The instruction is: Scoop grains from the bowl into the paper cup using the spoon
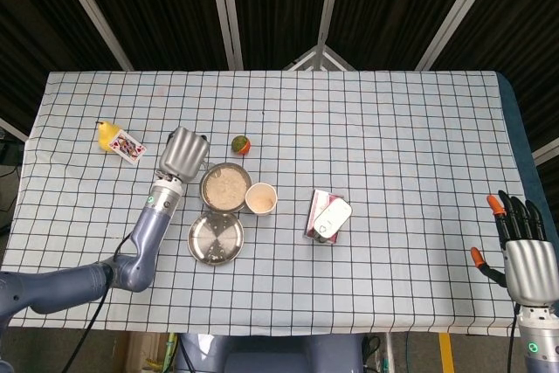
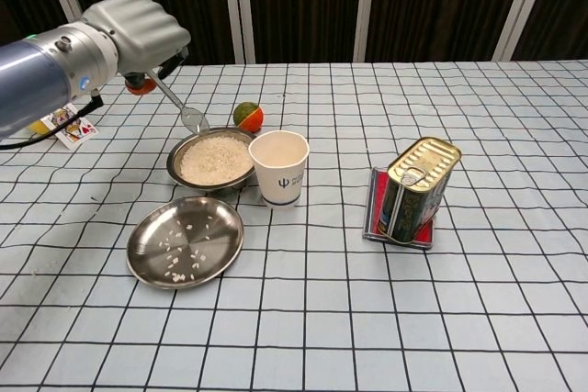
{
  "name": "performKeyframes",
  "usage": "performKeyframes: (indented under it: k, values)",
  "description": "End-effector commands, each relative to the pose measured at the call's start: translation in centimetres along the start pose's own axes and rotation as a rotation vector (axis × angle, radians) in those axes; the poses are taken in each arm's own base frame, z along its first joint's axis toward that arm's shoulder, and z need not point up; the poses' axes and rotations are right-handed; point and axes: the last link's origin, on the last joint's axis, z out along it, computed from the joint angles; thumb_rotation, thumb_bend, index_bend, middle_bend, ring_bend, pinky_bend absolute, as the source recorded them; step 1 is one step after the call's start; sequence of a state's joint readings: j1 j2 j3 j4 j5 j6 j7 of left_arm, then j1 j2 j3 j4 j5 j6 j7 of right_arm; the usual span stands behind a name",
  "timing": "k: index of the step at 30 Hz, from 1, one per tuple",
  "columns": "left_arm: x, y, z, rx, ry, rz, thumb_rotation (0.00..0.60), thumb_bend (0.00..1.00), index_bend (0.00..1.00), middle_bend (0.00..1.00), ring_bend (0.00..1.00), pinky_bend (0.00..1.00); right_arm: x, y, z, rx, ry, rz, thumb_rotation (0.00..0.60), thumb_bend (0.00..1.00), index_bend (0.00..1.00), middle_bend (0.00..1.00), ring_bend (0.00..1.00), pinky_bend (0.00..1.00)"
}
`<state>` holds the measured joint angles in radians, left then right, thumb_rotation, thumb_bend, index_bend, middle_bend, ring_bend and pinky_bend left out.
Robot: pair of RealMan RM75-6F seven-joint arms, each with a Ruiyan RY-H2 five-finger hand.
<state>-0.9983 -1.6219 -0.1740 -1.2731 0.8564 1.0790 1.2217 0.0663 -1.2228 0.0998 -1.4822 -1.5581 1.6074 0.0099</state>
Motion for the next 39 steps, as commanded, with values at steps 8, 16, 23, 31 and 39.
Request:
performKeyframes:
  k: [8, 16, 23, 31, 39]
  values:
    - [1.5, 3.0, 1.8, -0.094, 0.102, 0.189, 0.6, 0.44, 0.54, 1.0, 1.0, 1.0, 0.0, 0.0, -0.1, 0.002, 0.006, 0.005, 0.6, 0.33, 0.0, 0.0, 0.0, 0.0]
    - [0.8, 3.3, 2.2, -0.129, 0.125, 0.277, 0.6, 0.44, 0.54, 1.0, 1.0, 1.0, 0.0, 0.0, -0.1, 0.003, 0.008, 0.007, 0.6, 0.33, 0.0, 0.0, 0.0, 0.0]
    - [0.4, 2.6, 2.5, -0.129, 0.135, 0.28, 0.6, 0.44, 0.54, 1.0, 1.0, 1.0, 0.0, 0.0, -0.1, 0.002, 0.007, 0.007, 0.6, 0.33, 0.0, 0.0, 0.0, 0.0]
    - [0.3, 2.7, 2.4, -0.169, 0.168, 0.318, 0.6, 0.44, 0.54, 1.0, 1.0, 1.0, 0.0, 0.0, -0.1, 0.002, 0.007, 0.007, 0.6, 0.33, 0.0, 0.0, 0.0, 0.0]
    - [0.2, 2.6, 2.3, -0.219, 0.199, 0.385, 0.6, 0.44, 0.54, 1.0, 1.0, 1.0, 0.0, 0.0, -0.1, 0.004, 0.01, 0.008, 0.6, 0.33, 0.0, 0.0, 0.0, 0.0]
